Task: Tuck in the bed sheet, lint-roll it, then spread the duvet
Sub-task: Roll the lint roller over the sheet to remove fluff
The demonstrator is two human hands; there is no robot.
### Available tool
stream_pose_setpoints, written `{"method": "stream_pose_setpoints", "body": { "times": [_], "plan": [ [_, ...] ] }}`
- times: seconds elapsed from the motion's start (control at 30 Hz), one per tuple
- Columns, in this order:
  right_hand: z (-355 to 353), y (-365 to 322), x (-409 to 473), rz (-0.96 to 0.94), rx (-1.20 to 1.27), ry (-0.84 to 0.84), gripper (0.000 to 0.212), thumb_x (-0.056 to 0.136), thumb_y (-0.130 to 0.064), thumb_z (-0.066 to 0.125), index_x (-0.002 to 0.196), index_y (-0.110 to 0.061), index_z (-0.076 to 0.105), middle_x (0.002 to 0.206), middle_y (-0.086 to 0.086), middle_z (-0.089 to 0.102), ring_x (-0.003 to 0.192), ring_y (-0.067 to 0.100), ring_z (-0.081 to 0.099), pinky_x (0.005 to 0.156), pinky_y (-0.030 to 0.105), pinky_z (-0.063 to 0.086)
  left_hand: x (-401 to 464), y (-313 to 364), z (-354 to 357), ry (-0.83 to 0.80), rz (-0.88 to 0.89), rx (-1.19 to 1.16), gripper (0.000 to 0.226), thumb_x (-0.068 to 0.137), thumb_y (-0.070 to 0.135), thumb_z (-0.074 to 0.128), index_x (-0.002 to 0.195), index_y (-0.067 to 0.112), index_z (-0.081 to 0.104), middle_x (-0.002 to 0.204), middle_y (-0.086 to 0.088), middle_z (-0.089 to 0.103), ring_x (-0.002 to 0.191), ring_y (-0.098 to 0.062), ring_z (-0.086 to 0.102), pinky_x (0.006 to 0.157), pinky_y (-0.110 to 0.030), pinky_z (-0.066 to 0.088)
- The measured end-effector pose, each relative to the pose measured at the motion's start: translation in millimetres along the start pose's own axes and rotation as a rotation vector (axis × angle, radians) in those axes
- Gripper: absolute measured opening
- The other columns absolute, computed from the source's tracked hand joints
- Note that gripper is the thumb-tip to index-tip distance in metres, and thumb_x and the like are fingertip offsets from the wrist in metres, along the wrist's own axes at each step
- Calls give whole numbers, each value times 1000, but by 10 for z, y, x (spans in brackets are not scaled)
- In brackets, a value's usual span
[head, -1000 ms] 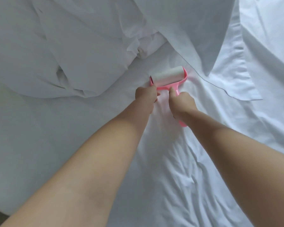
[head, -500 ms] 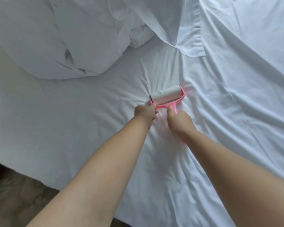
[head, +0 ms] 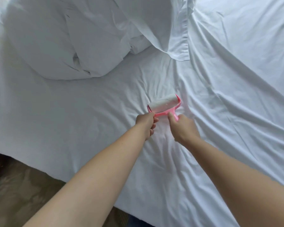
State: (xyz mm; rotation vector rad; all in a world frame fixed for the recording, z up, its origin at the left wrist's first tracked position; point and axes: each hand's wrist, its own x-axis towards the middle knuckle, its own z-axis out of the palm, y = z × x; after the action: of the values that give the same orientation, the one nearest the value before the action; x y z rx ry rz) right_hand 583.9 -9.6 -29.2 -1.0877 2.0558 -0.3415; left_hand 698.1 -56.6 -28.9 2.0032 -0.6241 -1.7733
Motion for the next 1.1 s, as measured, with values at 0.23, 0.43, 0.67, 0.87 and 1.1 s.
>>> {"method": "stream_pose_setpoints", "body": {
  "times": [0.23,0.43,0.67,0.87,1.1],
  "plan": [
    [169,-467,526,-95,196,62,37,96,-51,34,96,-16,48,90,4,59,82,32,65,75,45,54,474,625,-172,-66,92,-19,26,99,23,43,74,15,47,63,3,38,47,-9,31,36,-14,21],
    [397,-804,1028,19,170,11,46,98,-51,23,104,-12,47,101,15,60,88,35,63,67,38,49,1025,1056,-205,-95,40,37,28,101,26,40,74,18,44,63,4,33,47,-7,28,35,-10,17],
    [488,-1062,1520,74,136,5,53,98,-52,25,117,-9,47,104,13,58,87,33,63,63,33,46,1472,1399,-230,-97,47,88,32,101,31,44,73,15,42,63,2,32,47,-9,25,36,-5,17],
    [428,-1270,1887,58,115,32,56,98,-52,26,118,-6,49,112,20,62,92,35,64,66,34,48,1622,1702,-186,-59,46,74,18,99,31,48,97,13,47,64,2,35,46,-9,27,35,-4,20],
    [430,-1176,1867,56,99,41,56,97,-52,28,120,-6,50,111,19,63,93,35,64,67,34,48,1578,1616,-160,-51,25,35,18,99,31,48,97,14,46,61,2,37,44,-9,29,36,-4,22]
  ]
}}
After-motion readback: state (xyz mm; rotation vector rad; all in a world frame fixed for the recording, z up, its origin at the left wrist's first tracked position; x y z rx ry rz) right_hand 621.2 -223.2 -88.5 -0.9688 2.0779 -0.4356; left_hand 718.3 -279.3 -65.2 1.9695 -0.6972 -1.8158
